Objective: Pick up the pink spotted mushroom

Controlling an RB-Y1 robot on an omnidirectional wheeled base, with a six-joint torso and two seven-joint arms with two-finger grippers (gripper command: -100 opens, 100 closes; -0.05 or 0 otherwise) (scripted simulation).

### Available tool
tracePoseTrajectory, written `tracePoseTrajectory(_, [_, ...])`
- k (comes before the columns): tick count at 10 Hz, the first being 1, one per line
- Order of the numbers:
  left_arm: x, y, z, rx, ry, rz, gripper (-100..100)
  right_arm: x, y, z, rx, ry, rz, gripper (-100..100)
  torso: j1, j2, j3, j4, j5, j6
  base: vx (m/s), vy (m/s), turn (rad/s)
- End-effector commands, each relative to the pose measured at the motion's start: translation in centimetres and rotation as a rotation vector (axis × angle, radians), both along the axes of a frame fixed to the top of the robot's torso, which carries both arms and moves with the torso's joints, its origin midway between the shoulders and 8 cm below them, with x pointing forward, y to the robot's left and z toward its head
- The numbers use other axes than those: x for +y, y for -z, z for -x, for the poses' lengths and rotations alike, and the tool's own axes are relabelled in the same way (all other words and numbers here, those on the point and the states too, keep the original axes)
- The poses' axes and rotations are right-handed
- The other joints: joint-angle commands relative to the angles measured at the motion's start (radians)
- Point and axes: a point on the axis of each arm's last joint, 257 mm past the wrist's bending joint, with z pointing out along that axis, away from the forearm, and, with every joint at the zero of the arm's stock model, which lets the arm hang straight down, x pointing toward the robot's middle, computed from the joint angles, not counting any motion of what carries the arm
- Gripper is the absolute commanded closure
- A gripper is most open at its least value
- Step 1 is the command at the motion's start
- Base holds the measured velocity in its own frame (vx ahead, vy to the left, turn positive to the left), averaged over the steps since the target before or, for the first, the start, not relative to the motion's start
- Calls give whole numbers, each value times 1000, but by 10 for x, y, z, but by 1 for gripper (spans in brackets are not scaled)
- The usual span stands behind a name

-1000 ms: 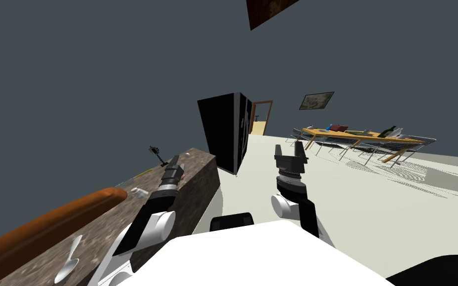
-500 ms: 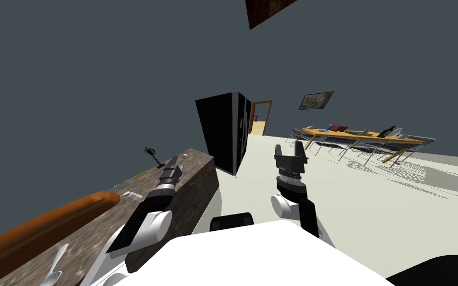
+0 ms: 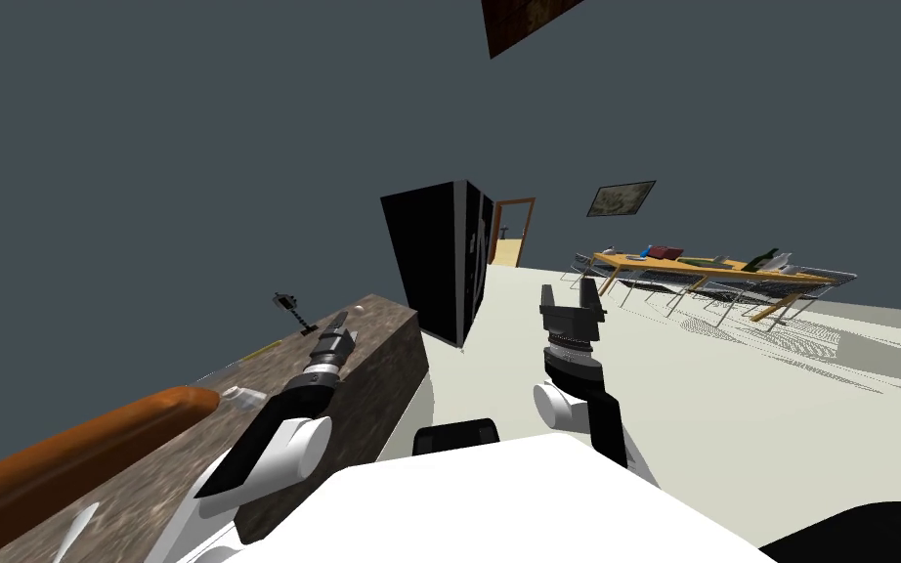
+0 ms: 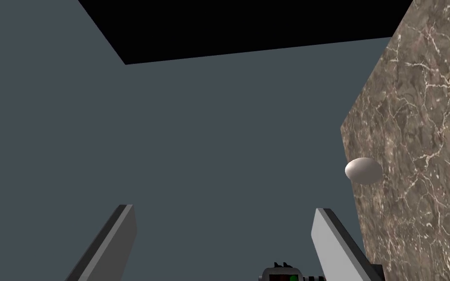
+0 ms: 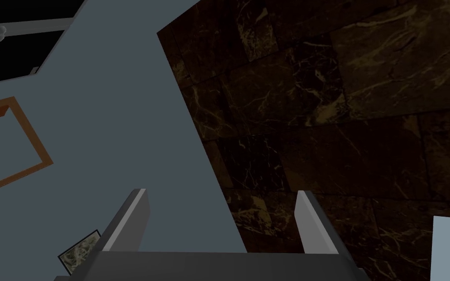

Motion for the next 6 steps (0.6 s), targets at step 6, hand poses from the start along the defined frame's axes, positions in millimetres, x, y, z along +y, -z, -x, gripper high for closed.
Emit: tracePoseTrajectory(6, [21,31,6,145,-42,36,-100,0,0,0,0,0,0,0,2,-1,0,0,0,0,54,-32,-1])
